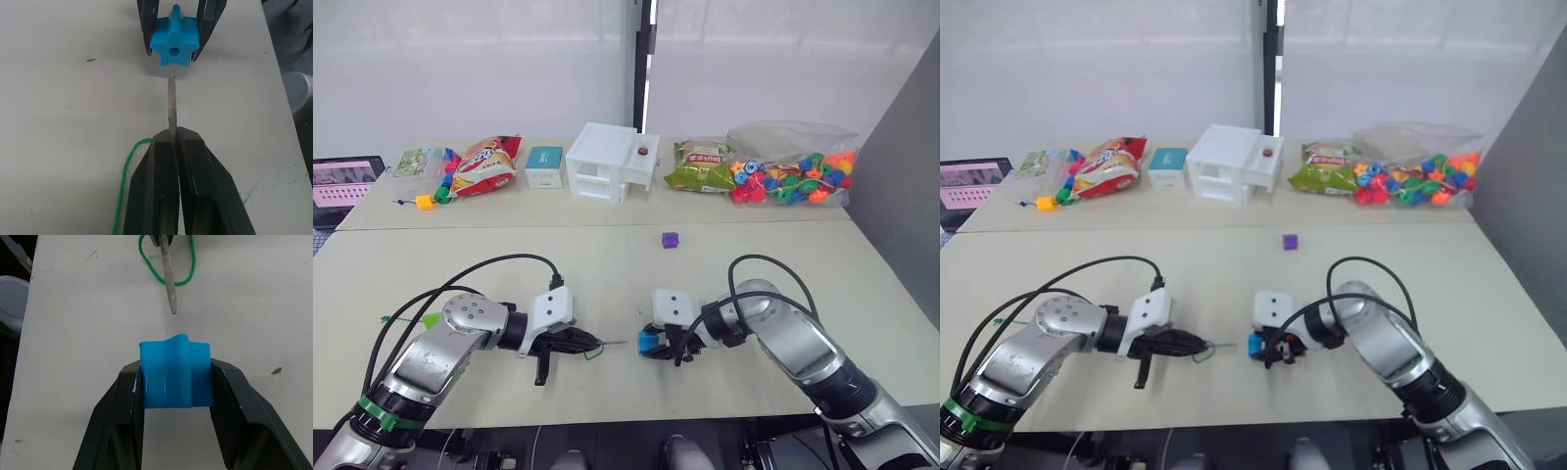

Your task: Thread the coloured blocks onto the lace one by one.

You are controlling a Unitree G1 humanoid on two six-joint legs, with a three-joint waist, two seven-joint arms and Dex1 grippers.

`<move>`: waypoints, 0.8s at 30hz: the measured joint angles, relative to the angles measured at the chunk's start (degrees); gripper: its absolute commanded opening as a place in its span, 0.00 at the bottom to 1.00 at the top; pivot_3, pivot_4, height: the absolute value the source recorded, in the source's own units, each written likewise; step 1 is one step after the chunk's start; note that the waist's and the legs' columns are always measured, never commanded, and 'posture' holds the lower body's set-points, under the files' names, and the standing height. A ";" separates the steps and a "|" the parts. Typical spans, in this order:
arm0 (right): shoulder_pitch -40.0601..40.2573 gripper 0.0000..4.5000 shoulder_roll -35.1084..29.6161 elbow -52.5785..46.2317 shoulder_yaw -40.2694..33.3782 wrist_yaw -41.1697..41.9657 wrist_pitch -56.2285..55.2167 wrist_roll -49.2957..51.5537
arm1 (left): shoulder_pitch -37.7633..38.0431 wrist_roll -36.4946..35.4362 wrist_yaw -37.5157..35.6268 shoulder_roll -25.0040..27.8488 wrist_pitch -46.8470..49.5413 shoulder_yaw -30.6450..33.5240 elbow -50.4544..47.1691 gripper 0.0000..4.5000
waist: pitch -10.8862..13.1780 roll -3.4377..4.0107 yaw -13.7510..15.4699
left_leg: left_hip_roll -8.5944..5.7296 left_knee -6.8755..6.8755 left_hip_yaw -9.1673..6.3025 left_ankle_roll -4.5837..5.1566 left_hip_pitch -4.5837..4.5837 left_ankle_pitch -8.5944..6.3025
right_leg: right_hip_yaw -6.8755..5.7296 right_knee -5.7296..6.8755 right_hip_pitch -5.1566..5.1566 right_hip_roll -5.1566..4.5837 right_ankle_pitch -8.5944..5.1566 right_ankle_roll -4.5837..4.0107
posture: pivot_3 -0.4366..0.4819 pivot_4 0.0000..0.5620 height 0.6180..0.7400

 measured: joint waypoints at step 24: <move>-0.81 0.29 -1.12 -0.03 3.39 -1.17 -0.21 -1.47 | -1.31 5.28 2.56 -5.17 -3.13 -5.05 2.76 0.00 | -0.01 -0.01 0.03 | 0.00 0.00 0.00 0.00 0.02 0.00 | 0.00 -0.01 0.04 0.00 0.00 0.00 | 0.48 0.27 1.00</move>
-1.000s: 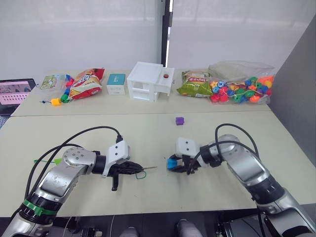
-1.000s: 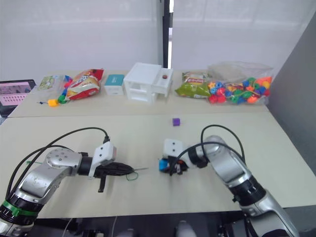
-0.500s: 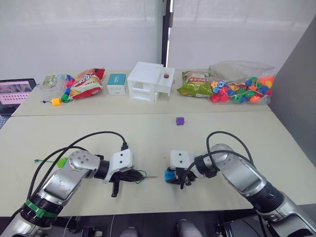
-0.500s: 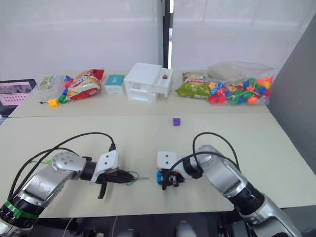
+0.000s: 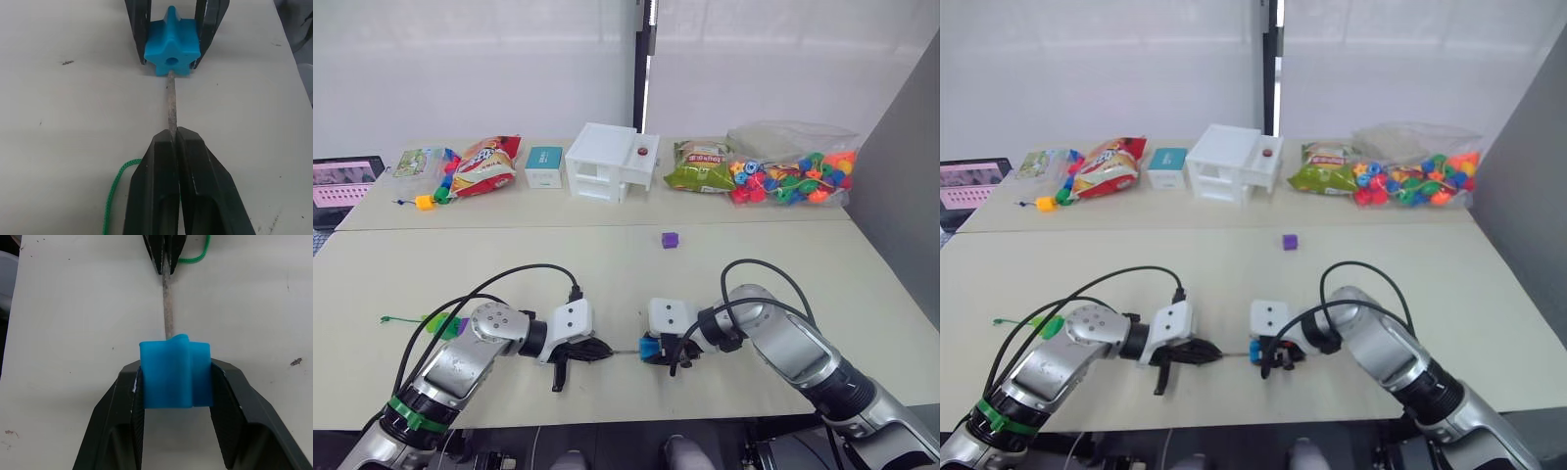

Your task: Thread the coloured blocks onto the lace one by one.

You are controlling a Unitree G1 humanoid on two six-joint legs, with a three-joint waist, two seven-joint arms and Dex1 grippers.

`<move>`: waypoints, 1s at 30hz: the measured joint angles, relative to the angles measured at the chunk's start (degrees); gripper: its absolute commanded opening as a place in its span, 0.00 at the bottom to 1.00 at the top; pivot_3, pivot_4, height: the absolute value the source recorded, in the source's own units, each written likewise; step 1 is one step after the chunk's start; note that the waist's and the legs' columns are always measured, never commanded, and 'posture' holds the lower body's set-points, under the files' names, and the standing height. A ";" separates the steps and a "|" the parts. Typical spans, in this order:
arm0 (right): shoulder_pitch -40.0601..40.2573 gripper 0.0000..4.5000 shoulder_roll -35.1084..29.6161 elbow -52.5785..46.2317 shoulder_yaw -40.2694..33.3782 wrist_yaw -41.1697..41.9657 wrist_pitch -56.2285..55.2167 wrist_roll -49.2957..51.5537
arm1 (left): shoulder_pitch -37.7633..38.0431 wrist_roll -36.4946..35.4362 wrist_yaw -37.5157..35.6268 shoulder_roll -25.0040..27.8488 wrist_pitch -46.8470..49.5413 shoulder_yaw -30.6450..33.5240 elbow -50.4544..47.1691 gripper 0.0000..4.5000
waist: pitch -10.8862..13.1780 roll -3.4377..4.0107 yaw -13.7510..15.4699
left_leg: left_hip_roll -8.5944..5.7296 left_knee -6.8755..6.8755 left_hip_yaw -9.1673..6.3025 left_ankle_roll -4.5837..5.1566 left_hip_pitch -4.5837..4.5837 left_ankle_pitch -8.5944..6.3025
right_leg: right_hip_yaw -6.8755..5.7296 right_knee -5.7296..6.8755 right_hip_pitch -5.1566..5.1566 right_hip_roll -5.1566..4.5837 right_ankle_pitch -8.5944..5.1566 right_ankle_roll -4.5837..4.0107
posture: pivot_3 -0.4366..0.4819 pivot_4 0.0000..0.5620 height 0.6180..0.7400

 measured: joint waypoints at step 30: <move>0.01 0.29 -0.66 -1.35 -0.19 -0.43 2.63 0.11 | -3.62 -1.47 0.52 -4.04 10.83 -0.05 -6.78 0.00 | -0.01 -0.02 0.24 | -0.01 0.04 0.00 0.00 0.01 0.00 | 0.00 -0.05 0.08 -0.01 0.00 0.00 | 0.48 0.27 1.00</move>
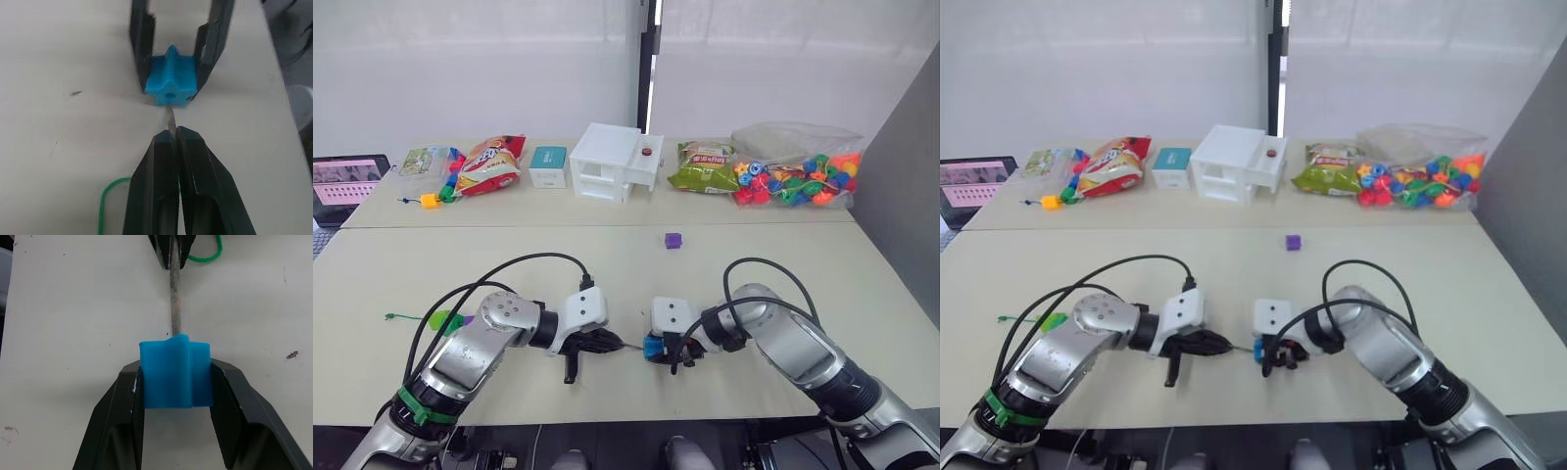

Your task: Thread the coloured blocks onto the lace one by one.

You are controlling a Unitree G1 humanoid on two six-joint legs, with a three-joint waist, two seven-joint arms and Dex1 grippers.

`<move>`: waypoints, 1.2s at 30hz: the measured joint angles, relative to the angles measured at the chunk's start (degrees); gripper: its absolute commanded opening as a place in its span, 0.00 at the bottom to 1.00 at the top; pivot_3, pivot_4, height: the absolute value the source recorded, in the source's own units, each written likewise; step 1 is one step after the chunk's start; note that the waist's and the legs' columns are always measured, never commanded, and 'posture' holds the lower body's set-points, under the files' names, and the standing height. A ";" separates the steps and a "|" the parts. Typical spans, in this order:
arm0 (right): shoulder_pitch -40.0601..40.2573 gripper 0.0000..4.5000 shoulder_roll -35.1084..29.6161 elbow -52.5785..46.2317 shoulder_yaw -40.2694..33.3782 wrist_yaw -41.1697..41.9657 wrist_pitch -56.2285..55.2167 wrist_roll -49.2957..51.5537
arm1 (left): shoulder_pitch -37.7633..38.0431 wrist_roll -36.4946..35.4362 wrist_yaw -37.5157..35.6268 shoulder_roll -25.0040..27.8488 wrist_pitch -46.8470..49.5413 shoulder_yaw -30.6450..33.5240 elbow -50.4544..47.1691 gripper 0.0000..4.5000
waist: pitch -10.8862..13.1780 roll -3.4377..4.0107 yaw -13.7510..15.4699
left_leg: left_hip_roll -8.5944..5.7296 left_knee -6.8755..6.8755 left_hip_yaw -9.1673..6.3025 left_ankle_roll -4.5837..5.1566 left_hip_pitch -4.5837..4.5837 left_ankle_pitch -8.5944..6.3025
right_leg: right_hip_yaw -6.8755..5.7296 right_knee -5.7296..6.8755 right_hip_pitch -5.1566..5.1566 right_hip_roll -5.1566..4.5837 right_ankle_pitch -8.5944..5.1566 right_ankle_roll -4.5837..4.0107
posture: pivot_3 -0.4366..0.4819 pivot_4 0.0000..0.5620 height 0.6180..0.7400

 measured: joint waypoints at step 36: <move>0.75 0.29 -0.84 -1.14 -0.59 -2.98 2.46 2.50 | 7.87 0.89 -4.51 11.68 -15.58 4.63 8.74 0.41 | 0.01 0.02 -0.23 | 0.03 -0.08 0.02 0.00 -0.01 0.00 | -0.01 -0.19 -0.03 0.02 0.00 0.00 | 0.48 0.27 1.00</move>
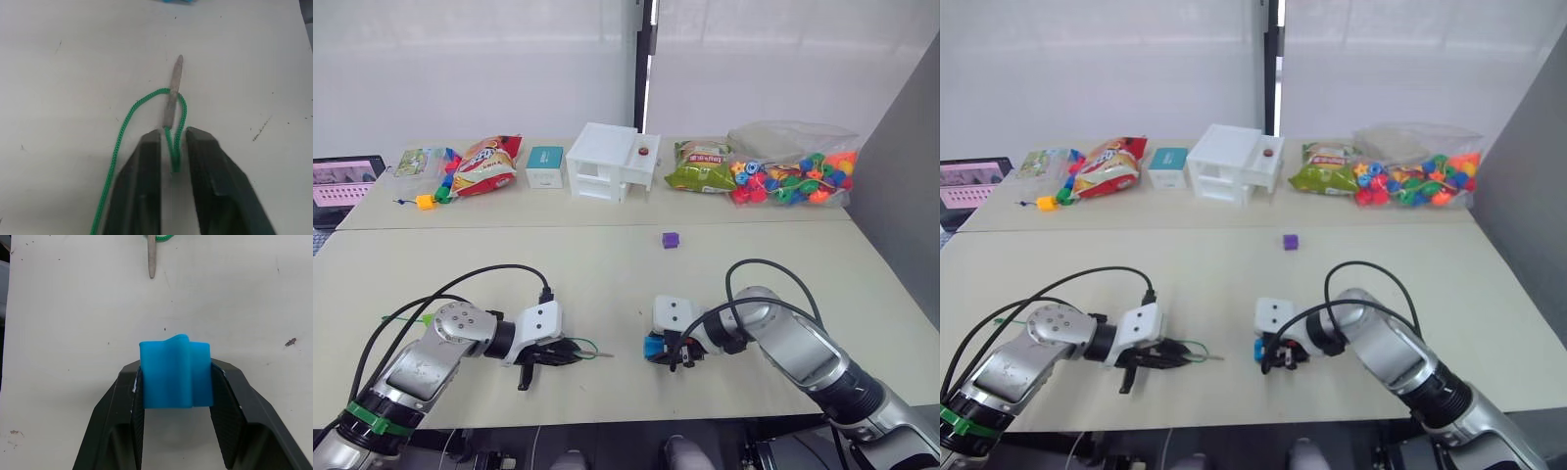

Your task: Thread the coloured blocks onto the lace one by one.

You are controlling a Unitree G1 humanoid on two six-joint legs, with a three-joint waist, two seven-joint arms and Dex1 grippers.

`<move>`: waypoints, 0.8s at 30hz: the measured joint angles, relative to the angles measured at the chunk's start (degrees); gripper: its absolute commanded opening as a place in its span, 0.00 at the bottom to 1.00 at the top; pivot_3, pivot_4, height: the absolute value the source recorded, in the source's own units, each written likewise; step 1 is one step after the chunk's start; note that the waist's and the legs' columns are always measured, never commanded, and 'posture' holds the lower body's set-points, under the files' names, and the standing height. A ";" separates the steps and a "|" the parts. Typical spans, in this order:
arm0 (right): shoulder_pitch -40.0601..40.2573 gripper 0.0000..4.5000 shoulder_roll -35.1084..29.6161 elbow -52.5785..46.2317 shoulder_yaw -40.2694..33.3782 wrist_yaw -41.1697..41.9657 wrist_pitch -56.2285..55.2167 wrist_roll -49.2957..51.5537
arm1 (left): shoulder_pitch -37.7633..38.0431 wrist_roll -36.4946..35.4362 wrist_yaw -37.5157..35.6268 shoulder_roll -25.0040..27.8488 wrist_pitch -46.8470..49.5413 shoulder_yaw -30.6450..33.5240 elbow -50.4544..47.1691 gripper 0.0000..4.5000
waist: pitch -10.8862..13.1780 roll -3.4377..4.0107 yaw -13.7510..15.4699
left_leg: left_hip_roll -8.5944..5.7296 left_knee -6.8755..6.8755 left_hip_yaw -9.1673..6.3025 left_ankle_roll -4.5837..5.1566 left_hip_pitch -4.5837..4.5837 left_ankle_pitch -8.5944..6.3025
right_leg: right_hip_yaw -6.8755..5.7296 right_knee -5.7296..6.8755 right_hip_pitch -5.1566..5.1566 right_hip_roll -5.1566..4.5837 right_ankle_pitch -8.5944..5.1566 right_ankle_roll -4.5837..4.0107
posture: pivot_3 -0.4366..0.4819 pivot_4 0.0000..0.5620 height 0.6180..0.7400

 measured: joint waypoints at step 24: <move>0.01 0.29 0.85 -0.32 -0.04 -2.26 1.58 0.07 | -3.93 3.36 -0.56 -4.49 -4.37 -3.63 2.66 0.00 | -0.01 -0.01 -0.01 | -0.01 0.02 0.00 0.00 0.02 0.00 | 0.00 0.07 0.02 -0.01 0.00 0.00 | 0.48 0.27 1.00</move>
